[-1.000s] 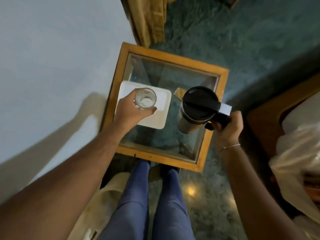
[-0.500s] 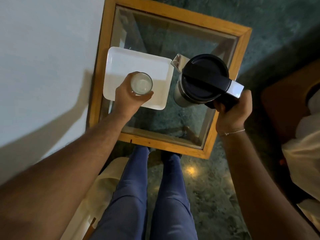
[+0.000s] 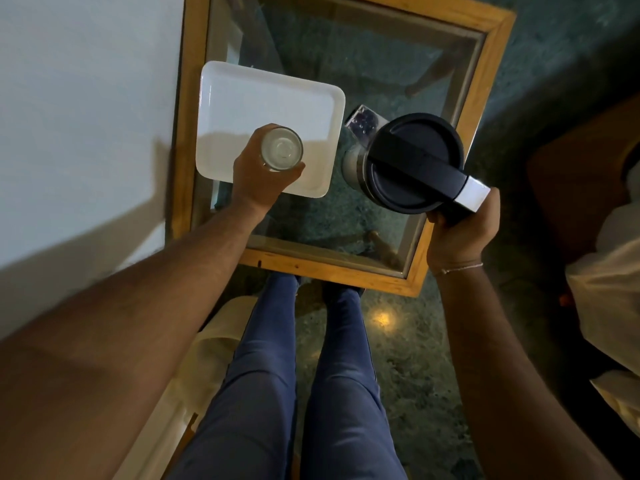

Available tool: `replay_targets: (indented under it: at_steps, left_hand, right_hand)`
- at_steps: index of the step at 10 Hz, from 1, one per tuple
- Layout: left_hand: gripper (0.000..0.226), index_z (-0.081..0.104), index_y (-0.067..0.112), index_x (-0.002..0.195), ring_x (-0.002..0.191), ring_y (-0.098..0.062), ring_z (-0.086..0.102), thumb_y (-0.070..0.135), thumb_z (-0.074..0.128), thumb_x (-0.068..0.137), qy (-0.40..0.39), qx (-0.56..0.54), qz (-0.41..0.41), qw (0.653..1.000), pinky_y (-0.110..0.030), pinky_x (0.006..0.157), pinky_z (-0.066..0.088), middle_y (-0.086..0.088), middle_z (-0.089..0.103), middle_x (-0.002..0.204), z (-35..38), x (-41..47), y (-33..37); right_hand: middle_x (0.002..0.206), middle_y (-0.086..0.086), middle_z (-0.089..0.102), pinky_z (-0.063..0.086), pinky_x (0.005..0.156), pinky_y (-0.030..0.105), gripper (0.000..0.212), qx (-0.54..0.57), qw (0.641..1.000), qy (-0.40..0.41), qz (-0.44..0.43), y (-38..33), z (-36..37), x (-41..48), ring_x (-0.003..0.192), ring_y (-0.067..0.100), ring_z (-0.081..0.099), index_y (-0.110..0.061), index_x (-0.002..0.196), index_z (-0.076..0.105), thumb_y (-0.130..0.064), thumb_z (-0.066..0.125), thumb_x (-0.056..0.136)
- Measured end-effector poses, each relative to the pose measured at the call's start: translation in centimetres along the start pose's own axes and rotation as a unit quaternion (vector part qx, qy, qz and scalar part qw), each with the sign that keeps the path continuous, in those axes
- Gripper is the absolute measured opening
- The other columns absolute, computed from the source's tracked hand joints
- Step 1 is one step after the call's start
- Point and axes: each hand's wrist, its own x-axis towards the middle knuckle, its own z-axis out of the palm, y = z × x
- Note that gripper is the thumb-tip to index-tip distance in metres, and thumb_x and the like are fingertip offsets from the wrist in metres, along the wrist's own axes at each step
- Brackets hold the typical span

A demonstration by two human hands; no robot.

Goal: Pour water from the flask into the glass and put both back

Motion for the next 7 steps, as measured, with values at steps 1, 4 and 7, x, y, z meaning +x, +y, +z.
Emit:
replay_targets:
  at_steps: [1,4,7]
  left_hand:
    - [0.066,0.06,0.008,0.138,0.12,-0.01,0.055,0.038,0.087,0.085,0.008,-0.004,0.013,1.0,-0.009,0.102,0.038,-0.01,0.07,0.135,0.4,-0.2,-0.5]
    - [0.065,0.062,0.008,0.135,0.117,-0.008,0.056,0.034,0.091,0.083,0.025,-0.017,0.016,0.999,0.008,0.094,0.034,0.006,0.065,0.127,1.4,-0.2,-1.0]
    - [0.093,0.039,0.003,0.159,0.145,-0.031,0.051,0.027,0.091,0.086,0.019,0.011,-0.006,1.0,-0.042,0.123,0.044,-0.019,0.054,0.157,0.2,-1.6,-0.3]
  right_hand:
    - [0.053,-0.016,0.054,0.036,0.049,0.019,0.01,-0.006,1.0,-0.023,-0.001,0.4,-0.5,0.0,0.048,0.005,0.047,-0.015,0.08,0.04,-0.024,0.041,0.085]
    - [0.06,-0.02,0.064,0.043,0.052,0.019,0.033,-0.26,0.953,-0.05,-0.145,0.1,-1.4,0.2,0.055,0.001,0.056,-0.015,0.086,0.048,-0.045,0.053,0.075]
    - [0.071,-0.012,0.058,0.045,0.062,0.029,0.035,-0.215,0.962,-0.088,-0.142,-2.9,-1.5,-0.1,0.069,0.008,0.054,-0.032,0.077,0.065,-0.019,0.042,0.1]
